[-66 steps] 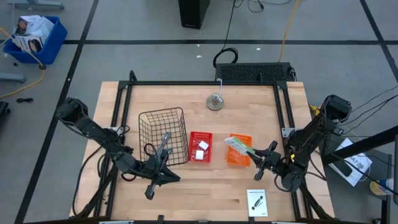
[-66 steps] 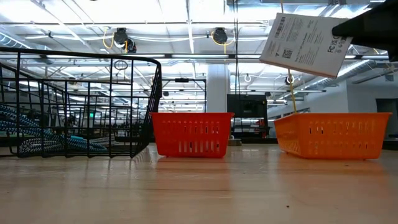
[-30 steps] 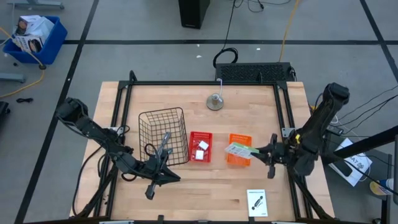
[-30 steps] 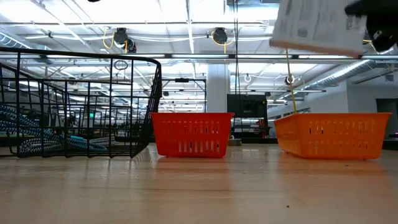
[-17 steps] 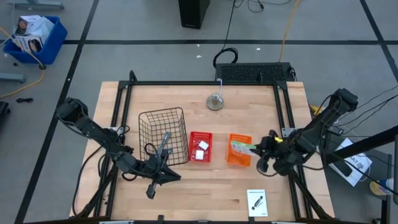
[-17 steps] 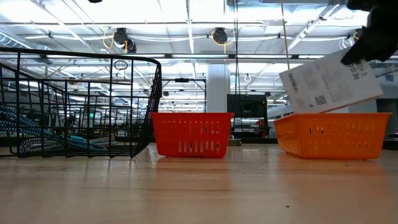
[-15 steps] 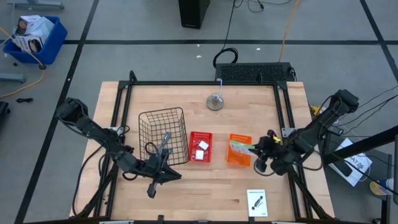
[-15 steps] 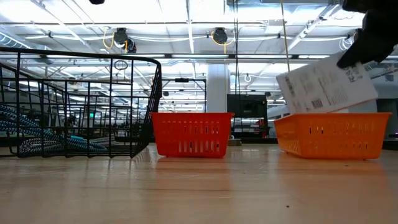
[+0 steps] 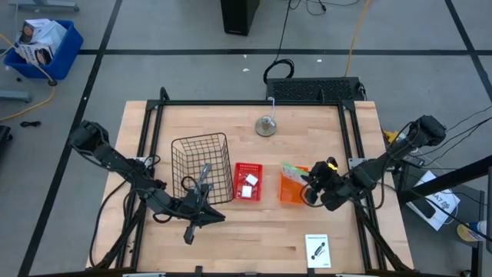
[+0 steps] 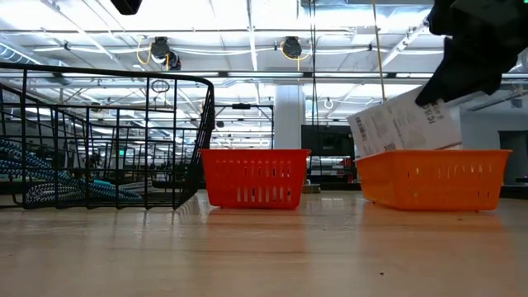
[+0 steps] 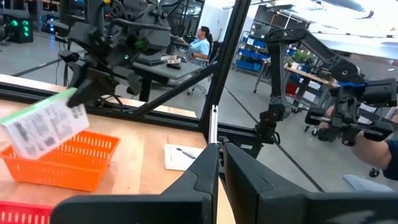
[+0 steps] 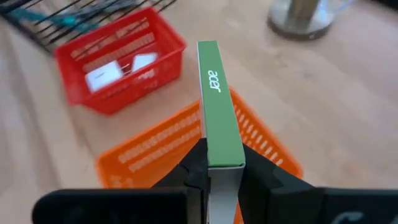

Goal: Pick and place items into bin
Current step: Put the white card reader box into the orange basket

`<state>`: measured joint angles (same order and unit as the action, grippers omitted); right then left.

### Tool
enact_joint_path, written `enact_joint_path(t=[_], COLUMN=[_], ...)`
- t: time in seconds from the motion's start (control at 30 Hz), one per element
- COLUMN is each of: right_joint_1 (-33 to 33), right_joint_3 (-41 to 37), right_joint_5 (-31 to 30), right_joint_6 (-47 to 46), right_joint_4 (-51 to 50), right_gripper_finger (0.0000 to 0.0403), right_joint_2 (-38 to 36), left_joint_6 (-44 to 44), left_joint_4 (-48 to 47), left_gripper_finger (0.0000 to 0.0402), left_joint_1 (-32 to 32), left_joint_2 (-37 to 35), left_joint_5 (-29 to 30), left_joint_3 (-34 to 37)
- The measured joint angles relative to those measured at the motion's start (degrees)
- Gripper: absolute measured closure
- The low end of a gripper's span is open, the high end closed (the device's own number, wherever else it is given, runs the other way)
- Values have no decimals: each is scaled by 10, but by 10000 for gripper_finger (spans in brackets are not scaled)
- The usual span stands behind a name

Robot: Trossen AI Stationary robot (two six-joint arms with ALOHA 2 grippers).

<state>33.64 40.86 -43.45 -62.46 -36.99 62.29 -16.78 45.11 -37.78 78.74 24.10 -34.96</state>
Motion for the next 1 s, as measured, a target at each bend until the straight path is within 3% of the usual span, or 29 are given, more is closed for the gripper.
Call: enact_joint_path(t=[0.3, 0.43, 0.67, 1.0], right_joint_1=[-28, -29, -29, -29], right_joint_3=[1, 1, -1, -1], right_joint_5=[-11, -3, 35, 31], right_joint_6=[-55, -76, -47, 54], right_joint_4=[6, 43, 97, 217], right_gripper_finger=[360, 328, 279, 284], right_joint_2=[76, 102, 103, 94], left_joint_6=[-4, -9, -12, -13], left_joint_4=[0, 1, 1, 1], left_gripper_finger=[371, 371, 371, 371], left_joint_1=[0, 0, 0, 0], left_joint_2=[0, 0, 0, 0], left_joint_5=[0, 0, 0, 0], left_joint_3=[0, 0, 0, 0])
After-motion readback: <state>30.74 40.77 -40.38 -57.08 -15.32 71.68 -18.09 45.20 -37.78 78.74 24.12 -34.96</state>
